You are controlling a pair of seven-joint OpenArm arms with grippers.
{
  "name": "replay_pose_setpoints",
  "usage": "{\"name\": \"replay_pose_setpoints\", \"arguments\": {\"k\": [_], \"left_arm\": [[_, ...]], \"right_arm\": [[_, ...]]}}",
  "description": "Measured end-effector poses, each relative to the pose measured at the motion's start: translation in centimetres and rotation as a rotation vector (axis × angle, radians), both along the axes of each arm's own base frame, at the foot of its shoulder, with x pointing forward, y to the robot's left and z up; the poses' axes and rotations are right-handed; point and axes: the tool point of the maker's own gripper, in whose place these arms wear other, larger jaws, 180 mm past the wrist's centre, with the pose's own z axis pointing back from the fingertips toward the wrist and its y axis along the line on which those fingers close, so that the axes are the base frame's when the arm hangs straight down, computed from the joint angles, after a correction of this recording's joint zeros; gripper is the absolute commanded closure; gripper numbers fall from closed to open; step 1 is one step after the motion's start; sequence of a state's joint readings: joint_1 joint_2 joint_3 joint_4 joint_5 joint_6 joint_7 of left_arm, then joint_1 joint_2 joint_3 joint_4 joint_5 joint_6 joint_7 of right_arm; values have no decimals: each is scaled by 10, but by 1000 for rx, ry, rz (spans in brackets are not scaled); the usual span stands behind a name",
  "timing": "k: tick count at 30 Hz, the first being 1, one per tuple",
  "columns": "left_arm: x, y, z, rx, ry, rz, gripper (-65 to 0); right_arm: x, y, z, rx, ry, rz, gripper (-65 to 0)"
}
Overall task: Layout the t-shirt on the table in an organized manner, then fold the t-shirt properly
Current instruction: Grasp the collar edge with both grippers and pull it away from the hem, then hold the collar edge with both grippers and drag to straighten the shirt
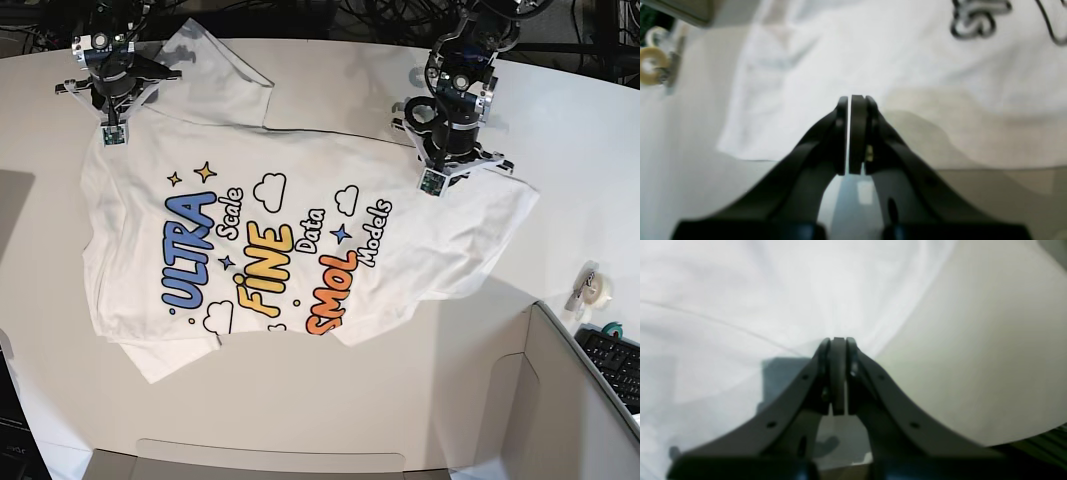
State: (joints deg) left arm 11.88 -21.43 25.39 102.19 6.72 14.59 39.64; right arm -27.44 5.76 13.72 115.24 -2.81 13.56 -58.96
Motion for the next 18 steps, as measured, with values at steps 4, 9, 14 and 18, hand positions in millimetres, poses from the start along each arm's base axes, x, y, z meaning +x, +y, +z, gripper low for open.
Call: {"name": "replay_pose_setpoints", "arguments": {"k": [4,9,14,18], "left_arm": [[7,15,-4,36,-1,29,0],[-4,12,-12,27,29,22,0],[-9,13,-13,32,31,25,0],[-22,6,-11,12,41,13,0]], "right_arm": [[3,-25,2,-76,18,32,0],[5,-47,-4,-124,50,42,0],[14,-70,-6,-173,60,50,0],[15,-86,-2,-193,62,27,0]]}}
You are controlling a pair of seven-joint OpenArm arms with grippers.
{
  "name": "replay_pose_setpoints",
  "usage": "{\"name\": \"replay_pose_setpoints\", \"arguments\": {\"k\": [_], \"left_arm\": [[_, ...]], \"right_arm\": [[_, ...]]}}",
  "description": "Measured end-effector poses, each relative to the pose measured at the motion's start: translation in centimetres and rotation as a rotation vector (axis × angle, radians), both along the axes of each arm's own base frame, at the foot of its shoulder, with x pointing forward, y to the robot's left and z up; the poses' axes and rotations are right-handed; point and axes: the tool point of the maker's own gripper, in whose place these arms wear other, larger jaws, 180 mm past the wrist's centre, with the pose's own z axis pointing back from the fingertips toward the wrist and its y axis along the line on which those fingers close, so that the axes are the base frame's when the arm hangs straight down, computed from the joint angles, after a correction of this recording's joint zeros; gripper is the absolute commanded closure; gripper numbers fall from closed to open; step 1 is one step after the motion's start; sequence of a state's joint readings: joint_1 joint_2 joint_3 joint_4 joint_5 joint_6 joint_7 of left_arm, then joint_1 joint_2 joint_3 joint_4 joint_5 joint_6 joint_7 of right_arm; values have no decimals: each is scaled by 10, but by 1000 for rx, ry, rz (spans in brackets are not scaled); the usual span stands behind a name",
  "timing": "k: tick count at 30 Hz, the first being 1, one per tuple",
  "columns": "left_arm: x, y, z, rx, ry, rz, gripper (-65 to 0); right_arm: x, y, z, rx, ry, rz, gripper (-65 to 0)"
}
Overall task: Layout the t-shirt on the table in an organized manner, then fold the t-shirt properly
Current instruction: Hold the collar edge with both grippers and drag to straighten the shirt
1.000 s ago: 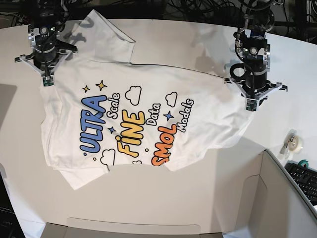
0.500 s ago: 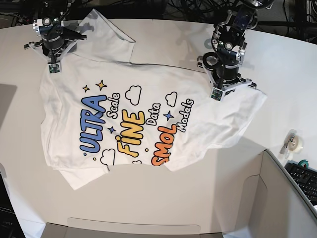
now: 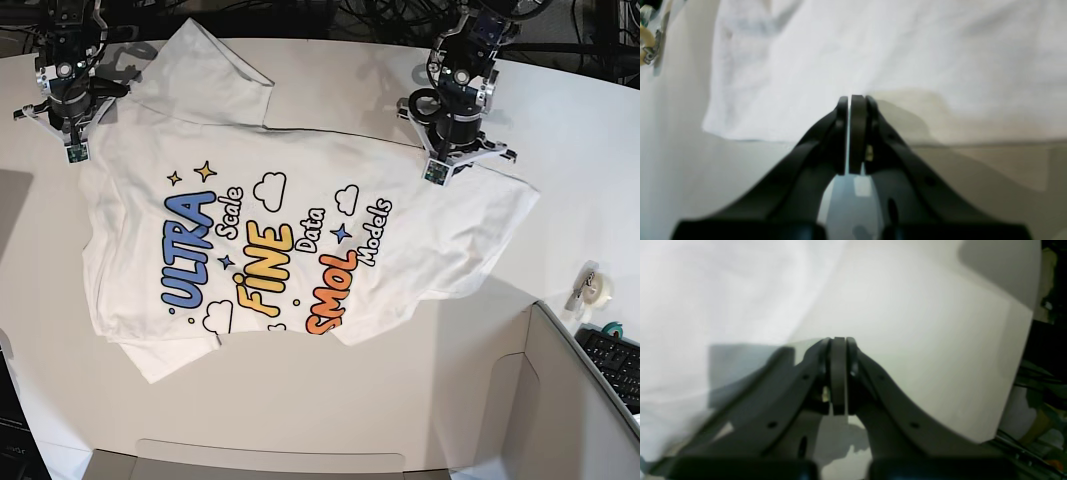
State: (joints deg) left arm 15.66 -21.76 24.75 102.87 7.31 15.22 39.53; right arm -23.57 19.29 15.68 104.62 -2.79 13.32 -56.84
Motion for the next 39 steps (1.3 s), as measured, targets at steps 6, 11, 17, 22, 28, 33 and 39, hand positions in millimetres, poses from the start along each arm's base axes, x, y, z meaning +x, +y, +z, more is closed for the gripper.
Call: {"name": "replay_pose_setpoints", "arguments": {"k": [6,11,17,22,28,33,39], "left_arm": [[-4,-20,34,-60,-74,-32,0],[4,-23,69,-108,-174,-13,0],[12,-1,81,-90,-229,84,0],[13,7,82,-87,-230,107,0],[14,8,83,-84,-234,110,0],[13,11,83,-77,-234,111,0],[12,9,82,-83,-228,109,0]], "right_arm": [[-11,-23,6,-23,8,-77,0],[8,9,39,39,-137,-45,0],[9,55,29,166,-151,-47,0],[14,121,9,307,-123,46,0],[25,124,-5,321,-118,56,0],[38,114,-10,314,-139,64,0],[45,103,-9,294,-142,80,0]]}}
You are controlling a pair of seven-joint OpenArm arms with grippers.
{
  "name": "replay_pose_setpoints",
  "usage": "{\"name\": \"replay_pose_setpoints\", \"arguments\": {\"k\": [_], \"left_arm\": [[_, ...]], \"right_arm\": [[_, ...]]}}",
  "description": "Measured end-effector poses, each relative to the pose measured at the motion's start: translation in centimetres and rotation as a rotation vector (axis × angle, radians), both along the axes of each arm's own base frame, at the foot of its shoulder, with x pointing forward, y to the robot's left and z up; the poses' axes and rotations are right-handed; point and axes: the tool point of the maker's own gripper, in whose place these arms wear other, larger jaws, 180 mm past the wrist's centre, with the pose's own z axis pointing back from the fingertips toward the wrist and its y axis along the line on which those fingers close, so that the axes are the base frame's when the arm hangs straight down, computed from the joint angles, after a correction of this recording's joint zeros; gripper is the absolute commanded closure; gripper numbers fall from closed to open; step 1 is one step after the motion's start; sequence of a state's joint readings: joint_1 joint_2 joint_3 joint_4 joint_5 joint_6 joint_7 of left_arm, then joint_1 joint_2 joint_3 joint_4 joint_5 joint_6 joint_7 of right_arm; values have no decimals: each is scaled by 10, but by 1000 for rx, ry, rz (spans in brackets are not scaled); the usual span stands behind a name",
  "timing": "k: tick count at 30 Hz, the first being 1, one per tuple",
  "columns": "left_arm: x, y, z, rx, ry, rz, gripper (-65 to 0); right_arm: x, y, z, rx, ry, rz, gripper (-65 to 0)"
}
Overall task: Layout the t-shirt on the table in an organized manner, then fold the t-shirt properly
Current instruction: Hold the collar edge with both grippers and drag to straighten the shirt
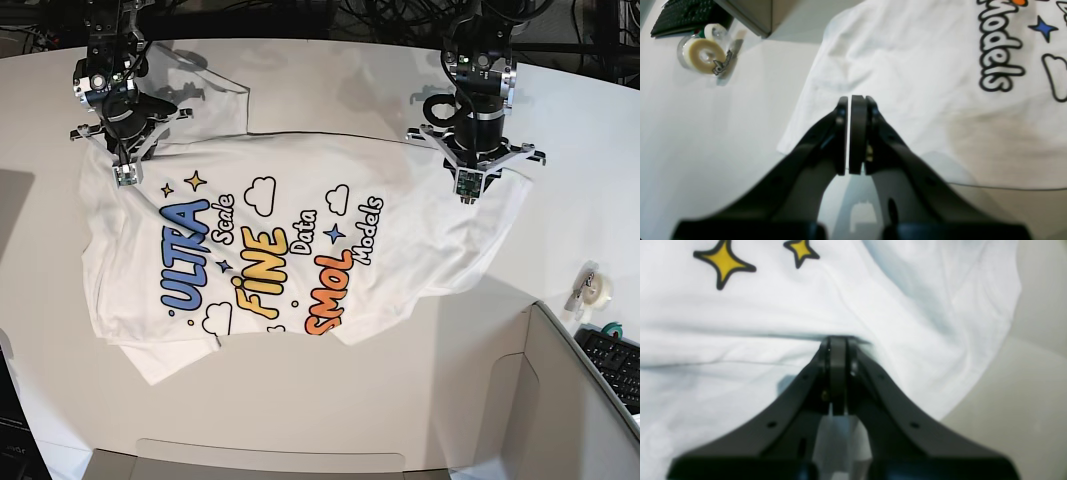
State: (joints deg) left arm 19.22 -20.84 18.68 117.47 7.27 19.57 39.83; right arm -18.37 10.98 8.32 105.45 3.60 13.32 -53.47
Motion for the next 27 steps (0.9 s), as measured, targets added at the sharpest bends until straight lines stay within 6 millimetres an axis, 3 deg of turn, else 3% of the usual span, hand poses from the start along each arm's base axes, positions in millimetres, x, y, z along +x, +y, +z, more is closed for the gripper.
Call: {"name": "replay_pose_setpoints", "arguments": {"k": [3,9,12,17,20,23,25,27], "left_arm": [[-1,0,-1,-2,2,1,0],[-8,-1,-6,-6,21,-1,0],[-5,-1,-4,-4,12,-2,0],[-5,0,-4,-4,10,2,0],[2,1,1,-8,-6,13,-32],[23,23,22,-35,-86,122,-83],[33,41,39,-51,-154,206,-122],[38,43,46,-62,-178,225,-171]], "right_arm": [[-1,-11,1,-25,6,1,0],[-14,-62,7,-134,56,-57,0],[-20,-76,8,-179,79,-62,0],[-23,-72,8,-179,82,-63,0],[-28,-49,14,-127,71,-63,0],[-16,-29,37,-95,-15,-42,0],[-6,-31,50,-109,-63,-40,0],[-3,-34,54,-123,-73,-40,0]]}}
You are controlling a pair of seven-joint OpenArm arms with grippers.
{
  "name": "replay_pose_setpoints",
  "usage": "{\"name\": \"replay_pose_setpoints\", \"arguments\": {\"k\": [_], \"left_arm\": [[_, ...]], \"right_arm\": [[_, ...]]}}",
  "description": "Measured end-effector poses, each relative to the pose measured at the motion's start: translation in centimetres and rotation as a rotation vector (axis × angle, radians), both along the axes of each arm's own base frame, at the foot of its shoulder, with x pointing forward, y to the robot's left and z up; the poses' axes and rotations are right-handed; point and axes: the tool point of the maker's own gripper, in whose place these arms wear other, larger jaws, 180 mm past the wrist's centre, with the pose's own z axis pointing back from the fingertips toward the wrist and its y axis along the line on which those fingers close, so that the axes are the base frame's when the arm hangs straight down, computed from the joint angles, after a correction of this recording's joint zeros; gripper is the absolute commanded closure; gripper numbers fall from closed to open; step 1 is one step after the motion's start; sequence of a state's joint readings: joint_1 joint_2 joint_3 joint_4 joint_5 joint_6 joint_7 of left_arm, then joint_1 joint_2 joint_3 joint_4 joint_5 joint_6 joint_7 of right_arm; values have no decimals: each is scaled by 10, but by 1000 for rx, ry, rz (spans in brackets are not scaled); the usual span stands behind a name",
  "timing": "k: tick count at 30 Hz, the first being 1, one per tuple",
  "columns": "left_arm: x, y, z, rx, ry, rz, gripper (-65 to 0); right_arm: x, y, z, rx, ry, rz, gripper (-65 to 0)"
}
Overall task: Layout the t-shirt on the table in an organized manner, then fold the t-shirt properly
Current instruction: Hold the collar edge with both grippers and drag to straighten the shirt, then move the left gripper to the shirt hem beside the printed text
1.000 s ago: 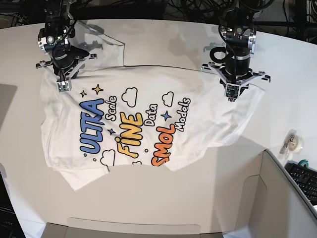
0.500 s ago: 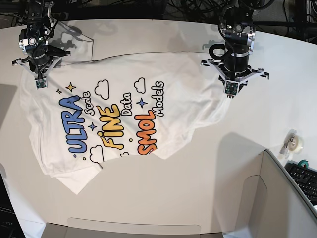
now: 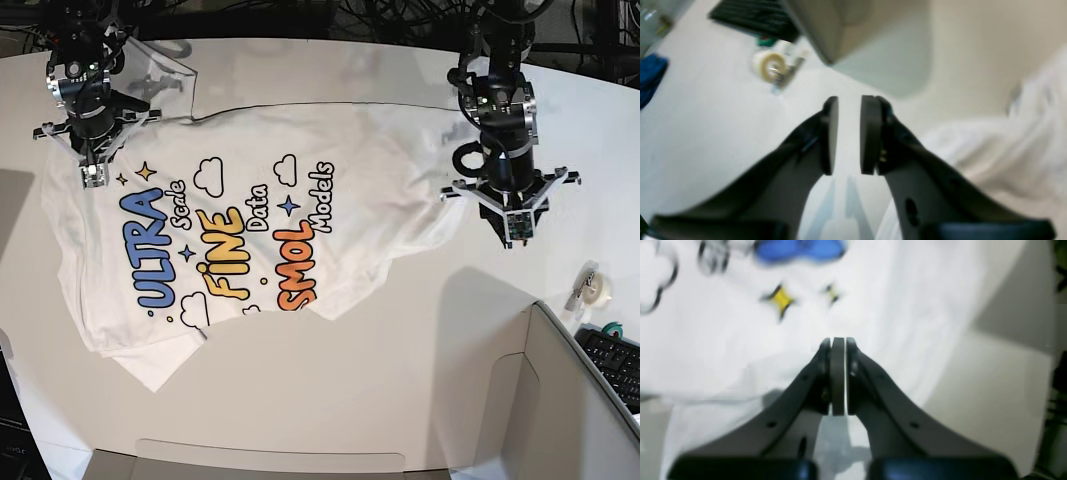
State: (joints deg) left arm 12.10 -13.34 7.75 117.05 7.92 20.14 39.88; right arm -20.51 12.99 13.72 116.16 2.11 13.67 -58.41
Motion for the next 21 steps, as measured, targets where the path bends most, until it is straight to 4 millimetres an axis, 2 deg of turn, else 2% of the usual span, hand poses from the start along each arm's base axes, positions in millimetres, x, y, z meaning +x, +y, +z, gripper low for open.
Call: {"name": "replay_pose_setpoints", "arguments": {"k": [5,8,11,14,17,21], "left_arm": [[5,-15,-13,12,122,-108,-240],[26,-33,2,40,118,-231,-242],[48,-69,16,3,128,-382,-199],[71,-103,5,-45,219,-505,-103],[101,-125,-6,-83,271,-562,-71],[118,-149,-56,-140,395,-599,-70]], "right_arm": [[-2,1,-2,9,7,-4,0],[-2,5,-4,25,2,-22,0],[3,28,-8,115,-19,-52,0],[3,41,-11,156,-19,-47,0],[1,38,-12,141,-17,-62,0],[1,44,-13,169,-17,-56,0]]}}
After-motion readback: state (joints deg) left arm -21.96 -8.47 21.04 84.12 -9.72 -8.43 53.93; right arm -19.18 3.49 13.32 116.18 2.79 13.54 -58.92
